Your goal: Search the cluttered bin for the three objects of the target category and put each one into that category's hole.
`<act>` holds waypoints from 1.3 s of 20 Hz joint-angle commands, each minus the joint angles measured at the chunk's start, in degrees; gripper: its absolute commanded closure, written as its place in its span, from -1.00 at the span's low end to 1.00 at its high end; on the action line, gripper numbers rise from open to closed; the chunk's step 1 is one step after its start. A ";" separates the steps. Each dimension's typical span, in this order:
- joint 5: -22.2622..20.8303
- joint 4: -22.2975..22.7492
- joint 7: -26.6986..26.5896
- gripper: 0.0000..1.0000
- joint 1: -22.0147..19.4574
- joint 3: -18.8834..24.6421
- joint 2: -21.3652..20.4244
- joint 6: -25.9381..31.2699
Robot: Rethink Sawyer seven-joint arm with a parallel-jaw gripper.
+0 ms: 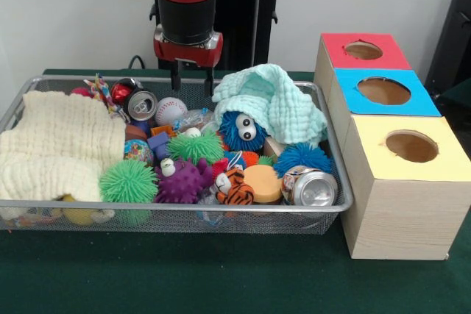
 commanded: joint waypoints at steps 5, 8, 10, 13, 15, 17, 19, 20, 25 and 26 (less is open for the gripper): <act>-2.30 2.23 0.81 -1.00 -1.76 3.81 1.27 0.36; -2.82 3.52 0.81 -1.00 -2.02 3.89 1.19 -0.88; -2.94 3.81 0.78 -1.00 -2.12 3.86 1.06 -1.05; -2.82 2.93 0.42 -1.00 -2.05 3.94 1.10 -0.17; -2.25 1.76 0.29 -1.00 -1.97 4.05 1.20 1.16; -1.56 -0.41 0.11 -1.00 -1.85 4.17 1.67 2.92; -1.05 -3.13 -0.51 -1.00 -1.71 4.45 2.51 4.96; -0.74 -4.21 -0.62 -1.00 -1.72 4.59 2.80 5.69; 0.02 -10.59 -1.96 -1.00 -1.30 5.36 4.94 10.23; 0.08 -11.66 -2.16 -1.00 -1.17 5.51 5.38 10.91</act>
